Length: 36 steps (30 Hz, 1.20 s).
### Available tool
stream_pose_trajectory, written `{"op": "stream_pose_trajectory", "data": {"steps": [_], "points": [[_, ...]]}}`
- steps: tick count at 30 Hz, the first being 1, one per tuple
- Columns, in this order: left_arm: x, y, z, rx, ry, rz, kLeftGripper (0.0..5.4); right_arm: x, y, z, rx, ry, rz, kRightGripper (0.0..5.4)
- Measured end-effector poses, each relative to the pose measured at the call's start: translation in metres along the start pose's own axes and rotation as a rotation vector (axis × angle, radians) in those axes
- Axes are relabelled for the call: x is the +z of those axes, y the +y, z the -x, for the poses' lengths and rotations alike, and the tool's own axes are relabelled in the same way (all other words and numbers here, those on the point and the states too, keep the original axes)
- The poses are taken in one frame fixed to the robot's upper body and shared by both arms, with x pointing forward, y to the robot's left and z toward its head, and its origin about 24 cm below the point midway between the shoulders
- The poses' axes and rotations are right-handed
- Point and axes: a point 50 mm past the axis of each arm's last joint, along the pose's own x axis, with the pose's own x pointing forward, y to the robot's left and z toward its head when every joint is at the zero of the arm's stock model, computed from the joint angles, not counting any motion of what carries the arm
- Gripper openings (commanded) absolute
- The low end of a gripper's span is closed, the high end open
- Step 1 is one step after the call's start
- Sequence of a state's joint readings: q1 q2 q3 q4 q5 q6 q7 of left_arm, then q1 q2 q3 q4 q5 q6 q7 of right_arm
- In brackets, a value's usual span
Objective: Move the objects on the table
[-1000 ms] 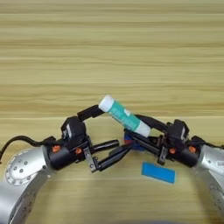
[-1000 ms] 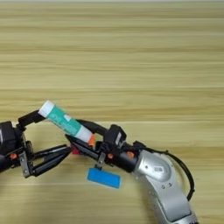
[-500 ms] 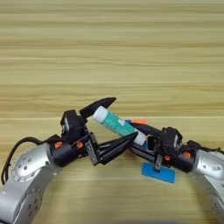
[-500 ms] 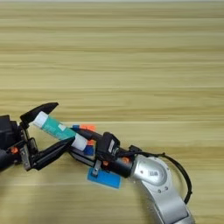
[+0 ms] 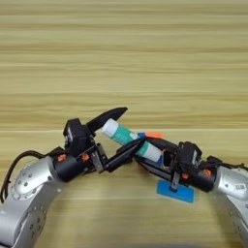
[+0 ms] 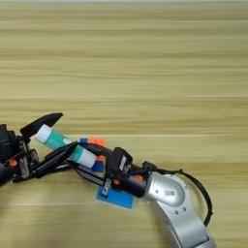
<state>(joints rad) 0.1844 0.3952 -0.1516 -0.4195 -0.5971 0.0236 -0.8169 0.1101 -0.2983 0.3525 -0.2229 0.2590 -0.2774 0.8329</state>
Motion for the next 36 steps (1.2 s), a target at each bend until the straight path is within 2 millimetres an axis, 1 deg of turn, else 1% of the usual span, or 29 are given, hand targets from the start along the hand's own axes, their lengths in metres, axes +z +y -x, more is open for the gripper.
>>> {"op": "stream_pose_trajectory", "data": {"steps": [3, 4, 5, 8, 17, 26, 36], "points": [[-0.003, -0.002, 0.0, -0.009, 0.009, 0.029, 3.37, 0.004, -0.002, -0.002, -0.028, -0.03, 0.017, 1.7], [-0.004, -0.003, -0.001, -0.019, 0.011, 0.048, 3.37, 0.006, -0.003, -0.003, -0.039, -0.044, 0.024, 1.7], [-0.005, -0.004, -0.001, -0.024, 0.014, 0.056, 3.2, 0.007, -0.003, -0.004, -0.049, -0.055, 0.03, 1.7], [-0.007, -0.006, 0.0, -0.028, 0.023, 0.071, 2.9, 0.011, -0.005, -0.006, -0.064, -0.084, 0.052, 1.7], [-0.006, -0.007, 0.0, -0.031, 0.007, 0.084, 2.08, 0.014, -0.007, -0.008, -0.076, -0.096, 0.089, 1.69], [-0.006, -0.008, 0.0, -0.031, 0.005, 0.091, 1.85, 0.013, -0.007, -0.008, -0.07, -0.089, 0.096, 1.69], [-0.008, -0.01, 0.001, -0.035, 0.021, 0.115, 1.8, 0.011, -0.003, -0.006, -0.029, -0.064, 0.093, 1.69]]}}
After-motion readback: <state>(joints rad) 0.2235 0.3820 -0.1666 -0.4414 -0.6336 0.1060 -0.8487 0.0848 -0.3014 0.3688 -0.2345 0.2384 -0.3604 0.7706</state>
